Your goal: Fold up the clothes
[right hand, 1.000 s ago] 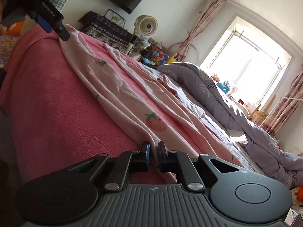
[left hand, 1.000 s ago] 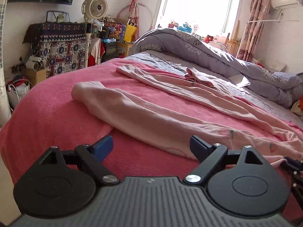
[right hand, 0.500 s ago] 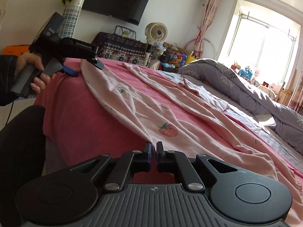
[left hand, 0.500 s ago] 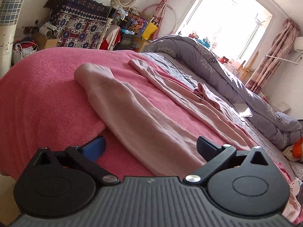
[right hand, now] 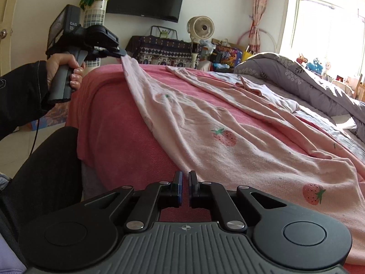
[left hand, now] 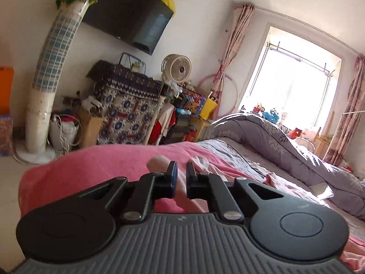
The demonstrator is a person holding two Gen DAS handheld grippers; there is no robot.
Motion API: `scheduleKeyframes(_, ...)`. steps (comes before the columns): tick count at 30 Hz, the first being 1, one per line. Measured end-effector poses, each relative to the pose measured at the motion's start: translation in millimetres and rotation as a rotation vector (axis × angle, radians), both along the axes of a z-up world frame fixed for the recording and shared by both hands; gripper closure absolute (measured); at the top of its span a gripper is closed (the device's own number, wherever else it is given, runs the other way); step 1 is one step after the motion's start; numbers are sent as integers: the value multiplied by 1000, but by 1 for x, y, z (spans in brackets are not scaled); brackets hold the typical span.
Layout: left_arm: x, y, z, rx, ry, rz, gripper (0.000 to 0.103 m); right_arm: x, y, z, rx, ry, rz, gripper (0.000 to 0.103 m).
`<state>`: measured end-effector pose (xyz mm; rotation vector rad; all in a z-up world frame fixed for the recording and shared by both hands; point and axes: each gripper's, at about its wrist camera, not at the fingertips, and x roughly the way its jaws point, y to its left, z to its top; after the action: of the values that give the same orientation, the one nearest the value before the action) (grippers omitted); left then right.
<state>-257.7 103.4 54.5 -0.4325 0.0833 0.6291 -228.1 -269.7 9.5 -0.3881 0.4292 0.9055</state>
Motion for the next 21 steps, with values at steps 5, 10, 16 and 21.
scheduleKeyframes(5,0,32,3,-19,102,121,95,13,-18,16,83,5,-40,83)
scheduleKeyframes(10,16,31,5,-10,157,80,83,62,-62,47,151,-47,-282,58)
scheduleKeyframes(16,47,5,5,39,200,-76,48,203,-138,64,189,24,-686,44)
scheduleKeyframes(21,83,-17,-20,12,291,-163,48,330,-191,25,248,290,-897,36)
